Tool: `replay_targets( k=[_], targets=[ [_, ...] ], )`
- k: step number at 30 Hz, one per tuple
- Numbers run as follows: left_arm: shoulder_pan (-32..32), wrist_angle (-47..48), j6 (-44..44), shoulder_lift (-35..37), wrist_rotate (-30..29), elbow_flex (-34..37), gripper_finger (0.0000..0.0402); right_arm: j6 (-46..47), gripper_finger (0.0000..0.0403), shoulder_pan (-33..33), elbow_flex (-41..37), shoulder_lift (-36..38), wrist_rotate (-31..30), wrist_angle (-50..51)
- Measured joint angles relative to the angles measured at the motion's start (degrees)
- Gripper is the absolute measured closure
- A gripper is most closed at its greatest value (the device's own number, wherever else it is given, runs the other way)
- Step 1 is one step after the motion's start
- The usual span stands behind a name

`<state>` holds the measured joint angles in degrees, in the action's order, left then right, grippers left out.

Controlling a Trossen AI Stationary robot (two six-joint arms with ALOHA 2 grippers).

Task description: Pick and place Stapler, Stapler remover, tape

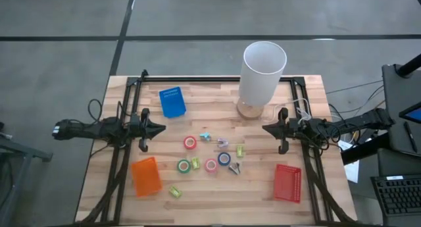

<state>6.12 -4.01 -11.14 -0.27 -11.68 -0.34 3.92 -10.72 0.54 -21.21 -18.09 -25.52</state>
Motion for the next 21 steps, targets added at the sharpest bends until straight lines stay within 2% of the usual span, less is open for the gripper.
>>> replay_targets(
  k=[9, 16, 21],
  targets=[
    [-0.01, 0.0, 0.0, 0.01, 0.0, 0.0, 0.0371, 1.42, 0.0394, 0.02, 0.0, 0.0, 0.0, -0.42],
    [-0.01, 0.0, -0.01, 0.0, 0.0, 0.0, 0.0371, 7.63, 0.0394, 0.0, 0.01, 0.0, 0.3, -1.88],
    [0.0, 0.0, -0.01, 0.02, 0.02, 0.0, 0.0371, 11.92, 0.0394, 0.0, 0.0, 0.0, 5.33, -1.91]
  ],
)
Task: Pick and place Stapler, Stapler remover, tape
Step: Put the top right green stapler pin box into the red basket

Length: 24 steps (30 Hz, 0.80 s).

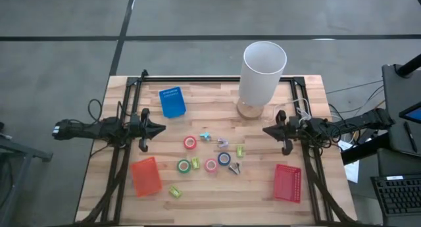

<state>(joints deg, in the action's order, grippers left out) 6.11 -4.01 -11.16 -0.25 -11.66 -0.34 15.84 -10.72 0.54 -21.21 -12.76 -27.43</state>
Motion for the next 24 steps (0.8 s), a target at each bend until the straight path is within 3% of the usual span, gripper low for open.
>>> replay_targets(
  k=[3, 7, 11, 19, 24],
  targets=[
    [0.02, 0.0, 0.01, -0.02, -0.02, 0.0, 0.0371, 0.97, 0.0394, -0.01, 0.0, -0.42, 5.37, 0.98],
    [0.0, 0.0, 0.02, -0.01, 0.0, 0.0, 0.0371, 3.53, 0.0388, 0.0, 0.0, -3.05, 5.81, 5.85],
    [0.0, 0.0, 0.02, 0.0, -0.01, 0.0, 0.0371, 3.27, 0.0354, 0.0, 0.0, -6.12, 6.04, 7.3],
    [0.02, 0.0, 0.01, -0.01, -0.01, 0.0, 0.0371, 0.3, 0.0214, -0.02, 0.0, -10.39, 7.2, 8.62],
    [0.01, 0.0, 0.01, -0.02, -0.02, 0.0, 0.0371, -4.91, 0.0117, 0.02, 0.0, -10.84, 3.67, 10.5]
  ],
)
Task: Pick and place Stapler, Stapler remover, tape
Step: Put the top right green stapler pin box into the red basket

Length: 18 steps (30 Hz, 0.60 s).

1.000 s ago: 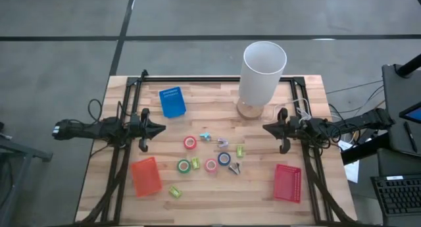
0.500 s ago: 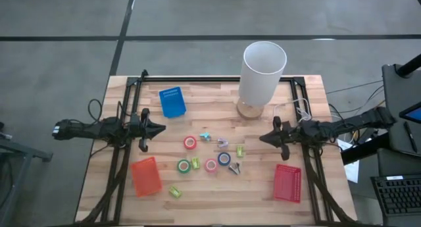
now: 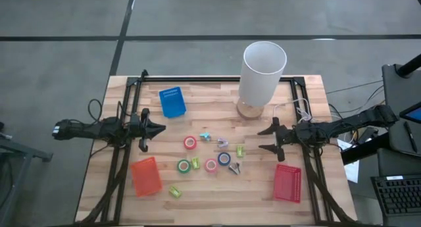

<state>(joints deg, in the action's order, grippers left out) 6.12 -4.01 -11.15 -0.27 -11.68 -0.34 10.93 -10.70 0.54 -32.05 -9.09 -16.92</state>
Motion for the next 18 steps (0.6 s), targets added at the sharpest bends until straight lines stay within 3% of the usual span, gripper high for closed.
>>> replay_targets(
  k=[6, 12, 18],
  targets=[
    [0.0, 0.0, 0.0, 0.0, 0.01, 0.0, 0.0371, -3.83, 0.0062, -0.02, 0.0, -0.04, -3.19, 0.86],
    [-0.01, 0.0, 0.01, 0.01, 0.01, 0.0, 0.0371, -1.79, 0.0067, 0.23, 0.0, -0.04, -6.59, 4.81],
    [0.01, 0.0, -0.01, 0.02, 0.02, 0.0, 0.0371, 1.29, 0.0076, 0.85, 0.0, -0.09, -6.22, 9.12]
  ],
)
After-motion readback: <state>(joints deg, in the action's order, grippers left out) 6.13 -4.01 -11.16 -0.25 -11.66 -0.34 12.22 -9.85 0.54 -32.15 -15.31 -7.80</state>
